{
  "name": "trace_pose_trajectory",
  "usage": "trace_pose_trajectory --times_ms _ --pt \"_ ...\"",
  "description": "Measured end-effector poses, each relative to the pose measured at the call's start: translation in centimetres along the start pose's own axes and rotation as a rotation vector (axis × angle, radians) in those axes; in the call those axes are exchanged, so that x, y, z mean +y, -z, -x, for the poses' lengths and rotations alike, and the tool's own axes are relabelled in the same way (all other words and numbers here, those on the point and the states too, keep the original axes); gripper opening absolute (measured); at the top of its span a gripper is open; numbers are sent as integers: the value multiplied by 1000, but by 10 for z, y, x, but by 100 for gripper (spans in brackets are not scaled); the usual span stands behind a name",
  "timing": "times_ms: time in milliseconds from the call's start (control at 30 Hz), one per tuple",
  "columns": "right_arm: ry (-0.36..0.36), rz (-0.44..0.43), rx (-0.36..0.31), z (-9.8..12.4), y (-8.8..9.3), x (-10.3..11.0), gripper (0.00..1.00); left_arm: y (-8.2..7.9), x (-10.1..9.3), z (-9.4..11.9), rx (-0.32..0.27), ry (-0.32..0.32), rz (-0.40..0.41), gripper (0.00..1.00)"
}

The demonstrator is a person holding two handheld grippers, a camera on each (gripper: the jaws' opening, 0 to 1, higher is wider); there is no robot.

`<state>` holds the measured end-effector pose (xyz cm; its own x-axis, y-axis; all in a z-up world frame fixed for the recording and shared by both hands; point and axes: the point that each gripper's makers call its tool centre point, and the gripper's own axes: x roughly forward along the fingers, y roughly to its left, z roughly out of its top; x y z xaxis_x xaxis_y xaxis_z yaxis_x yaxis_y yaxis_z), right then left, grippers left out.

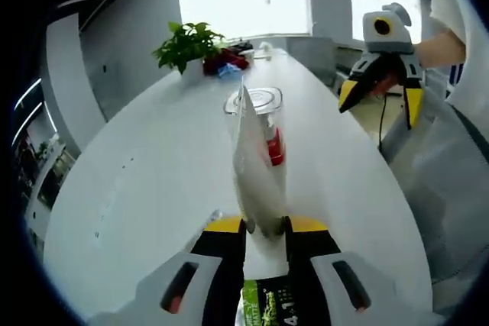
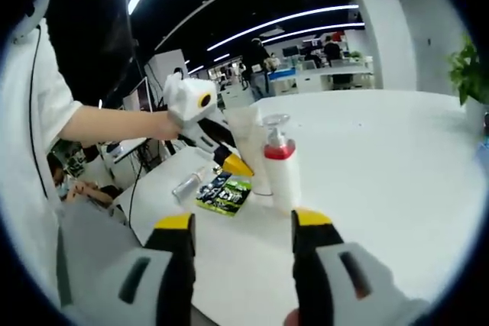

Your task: Arrange the skincare products in the storage area until every visible bottle or jar stands upright without overlapping.

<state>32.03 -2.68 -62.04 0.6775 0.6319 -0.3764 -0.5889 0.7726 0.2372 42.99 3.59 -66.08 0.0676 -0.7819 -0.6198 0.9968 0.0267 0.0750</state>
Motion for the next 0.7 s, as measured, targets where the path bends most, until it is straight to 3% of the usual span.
trace_pose_trajectory --times_ms 333,467,700 --pt "0 3 -3 -2 -1 0 51 1 -2 1 13 27 -4 17" --pt "4 4 -2 -1 -1 -1 51 2 -2 1 23 20 -6 25" --pt "5 14 -3 1 -4 0 53 6 -6 10 29 -12 32 28"
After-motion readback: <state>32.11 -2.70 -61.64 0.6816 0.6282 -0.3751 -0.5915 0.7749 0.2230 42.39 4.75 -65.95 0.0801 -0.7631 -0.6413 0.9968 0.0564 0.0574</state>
